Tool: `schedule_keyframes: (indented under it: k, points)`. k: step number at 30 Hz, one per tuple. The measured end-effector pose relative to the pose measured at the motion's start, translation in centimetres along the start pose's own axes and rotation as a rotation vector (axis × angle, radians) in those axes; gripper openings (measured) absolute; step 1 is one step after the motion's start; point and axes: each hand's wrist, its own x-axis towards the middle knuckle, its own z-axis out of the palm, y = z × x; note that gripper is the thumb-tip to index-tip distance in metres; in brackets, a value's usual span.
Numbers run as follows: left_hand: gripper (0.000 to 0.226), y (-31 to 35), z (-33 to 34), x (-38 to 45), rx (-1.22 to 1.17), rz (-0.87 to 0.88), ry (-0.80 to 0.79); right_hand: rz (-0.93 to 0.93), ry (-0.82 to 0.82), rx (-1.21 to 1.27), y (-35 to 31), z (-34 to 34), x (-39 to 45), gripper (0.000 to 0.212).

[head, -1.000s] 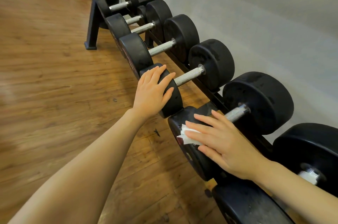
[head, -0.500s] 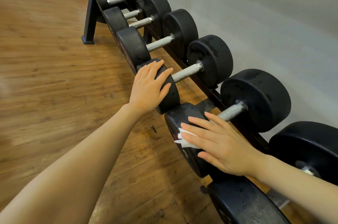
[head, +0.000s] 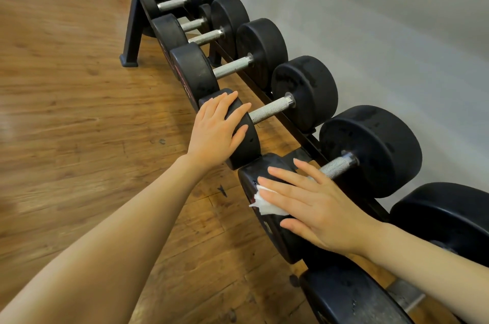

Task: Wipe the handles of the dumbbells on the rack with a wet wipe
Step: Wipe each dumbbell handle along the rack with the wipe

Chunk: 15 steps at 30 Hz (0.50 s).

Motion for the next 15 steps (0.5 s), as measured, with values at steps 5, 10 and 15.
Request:
schedule_keyframes:
  k: [5, 10, 15]
  points:
    - [0.049, 0.0, -0.1, 0.0, 0.014, -0.008, -0.02, 0.155, -0.031, 0.086, 0.8, -0.4, 3.6, 0.051]
    - [0.049, -0.2, -0.3, 0.0, 0.019, 0.006, -0.042, 0.036, -0.076, 0.143, 1.1, -0.9, 3.2, 0.056]
    - [0.049, -0.4, -0.2, 0.1, 0.021, 0.01, -0.055, 0.06, -0.042, 0.165, 0.8, -0.7, 2.4, 0.056]
